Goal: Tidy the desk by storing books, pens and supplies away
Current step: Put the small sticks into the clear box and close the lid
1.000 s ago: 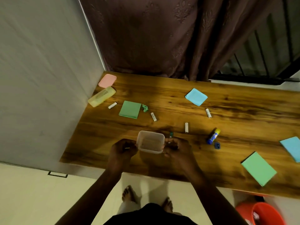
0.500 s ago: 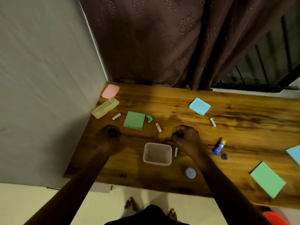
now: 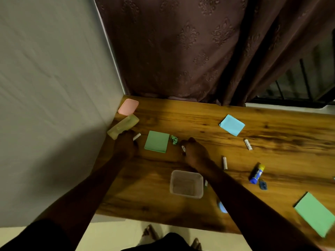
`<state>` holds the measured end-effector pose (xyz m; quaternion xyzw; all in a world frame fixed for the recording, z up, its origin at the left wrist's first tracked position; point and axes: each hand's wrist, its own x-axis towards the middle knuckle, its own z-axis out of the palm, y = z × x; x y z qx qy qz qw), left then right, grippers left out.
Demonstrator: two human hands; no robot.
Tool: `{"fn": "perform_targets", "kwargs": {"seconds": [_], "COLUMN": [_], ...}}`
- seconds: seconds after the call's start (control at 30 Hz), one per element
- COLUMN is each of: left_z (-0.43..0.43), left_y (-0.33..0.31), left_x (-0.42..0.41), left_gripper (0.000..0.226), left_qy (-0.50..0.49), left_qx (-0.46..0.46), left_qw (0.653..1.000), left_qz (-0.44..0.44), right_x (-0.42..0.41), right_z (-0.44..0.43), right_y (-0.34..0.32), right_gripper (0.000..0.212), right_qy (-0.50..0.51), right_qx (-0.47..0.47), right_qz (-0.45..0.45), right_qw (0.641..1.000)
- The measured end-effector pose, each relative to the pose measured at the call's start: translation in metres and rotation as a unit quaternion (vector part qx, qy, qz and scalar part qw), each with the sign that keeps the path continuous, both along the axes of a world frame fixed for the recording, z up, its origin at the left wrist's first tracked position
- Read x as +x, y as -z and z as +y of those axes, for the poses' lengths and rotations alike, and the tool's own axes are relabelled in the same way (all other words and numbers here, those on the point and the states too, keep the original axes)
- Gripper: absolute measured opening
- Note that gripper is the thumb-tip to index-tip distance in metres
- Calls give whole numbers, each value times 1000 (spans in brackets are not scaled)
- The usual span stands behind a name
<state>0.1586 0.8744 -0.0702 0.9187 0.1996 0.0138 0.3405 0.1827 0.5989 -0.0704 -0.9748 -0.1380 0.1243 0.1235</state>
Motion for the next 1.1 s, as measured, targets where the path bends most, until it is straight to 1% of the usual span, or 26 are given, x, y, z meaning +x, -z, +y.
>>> {"fn": "perform_targets", "kwargs": {"seconds": [0.07, 0.13, 0.17, 0.2, 0.27, 0.33, 0.37, 0.4, 0.43, 0.47, 0.53, 0.57, 0.6, 0.67, 0.73, 0.8, 0.87, 0.93, 1.03, 1.1], "left_z": [5, 9, 6, 0, -7, -13, -14, -14, -17, -23, -31, -33, -36, -37, -45, -57, -67, -70, -71, -75], "left_y": [10, 19, 10, 0, -24, -42, -48, -52, -57, -64, -67, -66, -68, -62, -57, -57, -56, -54, -53, -53], "left_x": [1, 1, -2, -4, -10, -21, -27, -33, -40, -48, -59, -65, -72, -84, -97, -109, -119, -125, -131, -134], "left_gripper": [15, 16, 19, 21, 20, 16, 18, 21, 24, 25, 27, 27, 26, 23, 24, 33, 40, 42, 39, 37], "left_qy": [-6, -3, 3, 5, 9, 11, 21, 19, 18, 15, -11, -12, 2, 31, 27, -2, -13, -19, -15, -5], "left_qx": [-12, -19, -21, -48, -103, -99, -61, -41, -44, -68, -146, -181, -197, -224, -276, -316, -345, -370, -372, -390], "left_qw": [1000, 1000, 1000, 999, 995, 994, 997, 997, 996, 995, 985, 979, 977, 973, 959, 947, 936, 926, 925, 918], "left_qz": [-2, -5, -1, 5, -11, -37, -47, -58, -71, -77, -87, -90, -77, -48, -55, -67, -70, -74, -71, -69], "right_x": [2, 2, 2, 1, 0, -5, -10, -17, -26, -36, -58, -69, -79, -95, -107, -118, -126, -131, -131, -129], "right_z": [-2, -7, -10, -13, -20, -26, -29, -30, -31, -32, -32, -32, -32, -31, -26, -17, -7, 1, 9, 13], "right_y": [3, 5, 5, 4, -4, -18, -26, -35, -45, -54, -69, -73, -73, -65, -53, -42, -35, -30, -23, -23], "right_gripper": [38, 34, 34, 34, 32, 30, 30, 30, 29, 28, 27, 27, 27, 28, 28, 32, 35, 38, 40, 47], "right_qy": [-4, 3, 15, 30, 68, 123, 145, 156, 165, 175, 205, 213, 214, 202, 182, 163, 149, 145, 134, 142], "right_qx": [-6, 14, 44, 80, 156, 238, 273, 307, 339, 371, 430, 441, 439, 414, 359, 294, 237, 189, 135, 111], "right_qz": [-14, -14, -11, -8, -1, 19, 29, 38, 51, 72, 136, 158, 165, 160, 142, 115, 80, 77, 81, 80], "right_qw": [1000, 1000, 999, 996, 985, 963, 951, 938, 925, 909, 869, 857, 857, 873, 904, 935, 957, 968, 978, 980]}}
